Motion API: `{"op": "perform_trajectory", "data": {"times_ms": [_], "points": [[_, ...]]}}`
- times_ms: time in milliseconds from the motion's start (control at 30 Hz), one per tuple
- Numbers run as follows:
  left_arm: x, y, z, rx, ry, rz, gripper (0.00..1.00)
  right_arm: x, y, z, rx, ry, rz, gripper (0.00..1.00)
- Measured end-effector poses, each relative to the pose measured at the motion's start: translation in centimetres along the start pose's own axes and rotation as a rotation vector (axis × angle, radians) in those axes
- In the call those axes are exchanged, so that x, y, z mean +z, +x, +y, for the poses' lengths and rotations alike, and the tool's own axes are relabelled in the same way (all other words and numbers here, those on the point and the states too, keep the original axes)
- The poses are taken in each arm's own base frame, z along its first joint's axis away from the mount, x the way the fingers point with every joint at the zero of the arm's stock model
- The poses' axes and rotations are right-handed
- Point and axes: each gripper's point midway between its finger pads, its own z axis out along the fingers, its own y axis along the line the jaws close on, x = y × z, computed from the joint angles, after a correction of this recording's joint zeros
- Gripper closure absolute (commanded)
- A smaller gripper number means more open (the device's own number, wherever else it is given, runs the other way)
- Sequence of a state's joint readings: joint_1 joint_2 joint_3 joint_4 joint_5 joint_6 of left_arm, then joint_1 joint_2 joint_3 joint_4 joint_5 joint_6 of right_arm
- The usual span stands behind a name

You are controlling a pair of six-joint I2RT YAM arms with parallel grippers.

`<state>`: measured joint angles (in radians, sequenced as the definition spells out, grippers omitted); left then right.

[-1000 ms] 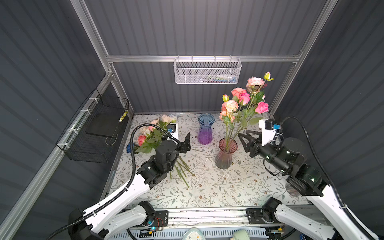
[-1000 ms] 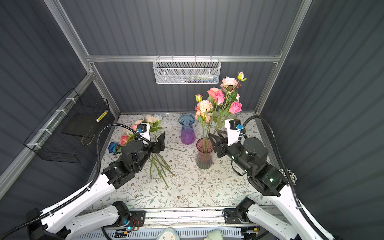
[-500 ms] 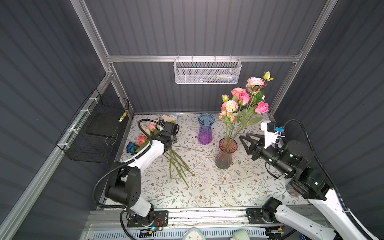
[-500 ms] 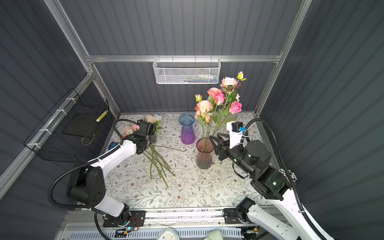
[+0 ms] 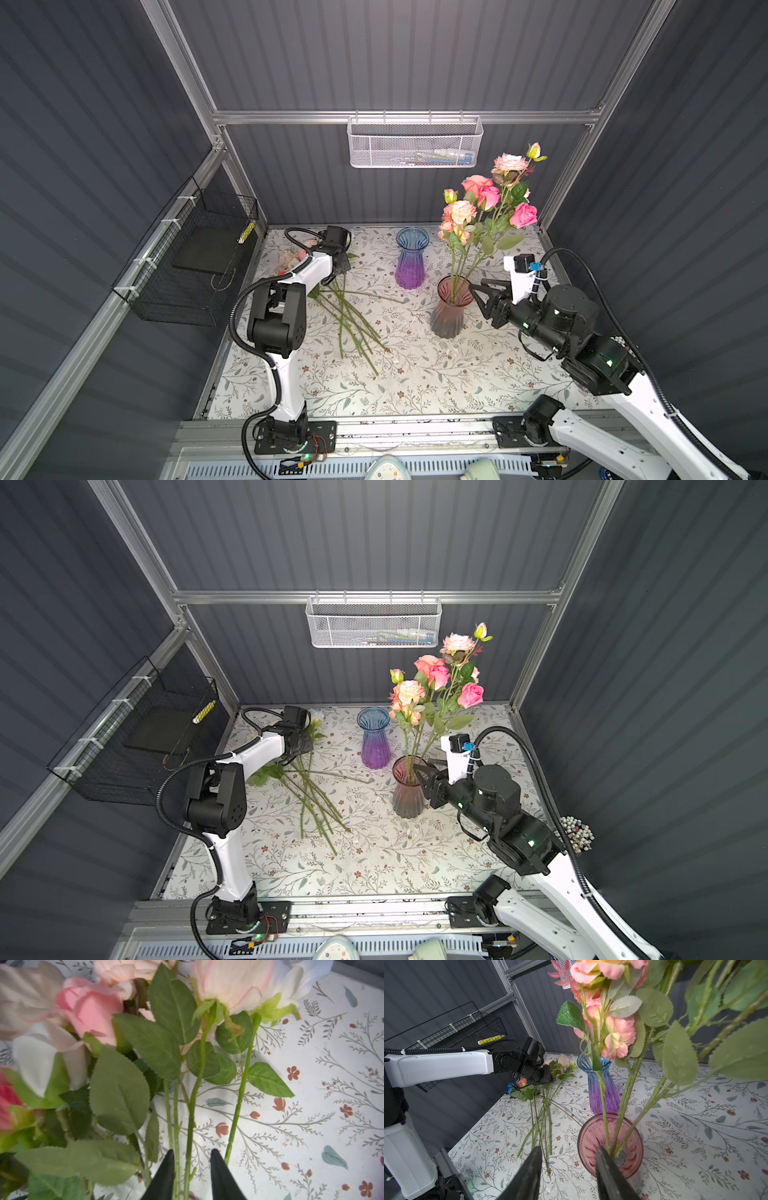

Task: Arrange the flowers into the vase
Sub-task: 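Lower the left gripper to the loose bunch and grasp the white rose stem, then lift the white rose high with the left gripper toward the pink vase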

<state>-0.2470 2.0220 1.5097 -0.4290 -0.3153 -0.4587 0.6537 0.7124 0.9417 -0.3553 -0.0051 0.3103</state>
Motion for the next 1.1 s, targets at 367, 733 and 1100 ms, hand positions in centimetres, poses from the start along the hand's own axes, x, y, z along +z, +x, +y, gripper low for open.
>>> {"op": "perform_trajectory", "data": {"times_ms": [367,733,1100], "points": [[1.6,1.4,0.2,0.037,-0.021,0.050,0.86,-0.1,0.1,0.0,0.001,-0.001,-0.002,0.56],[0.9,1.4,-1.0,0.026,0.058,0.051,1.00,-0.1,0.1,0.0,0.005,-0.004,-0.001,0.55],[-10.1,-5.8,-3.7,-0.034,0.306,-0.177,1.00,-0.6,0.0,0.0,0.005,-0.005,-0.009,0.55]]}}
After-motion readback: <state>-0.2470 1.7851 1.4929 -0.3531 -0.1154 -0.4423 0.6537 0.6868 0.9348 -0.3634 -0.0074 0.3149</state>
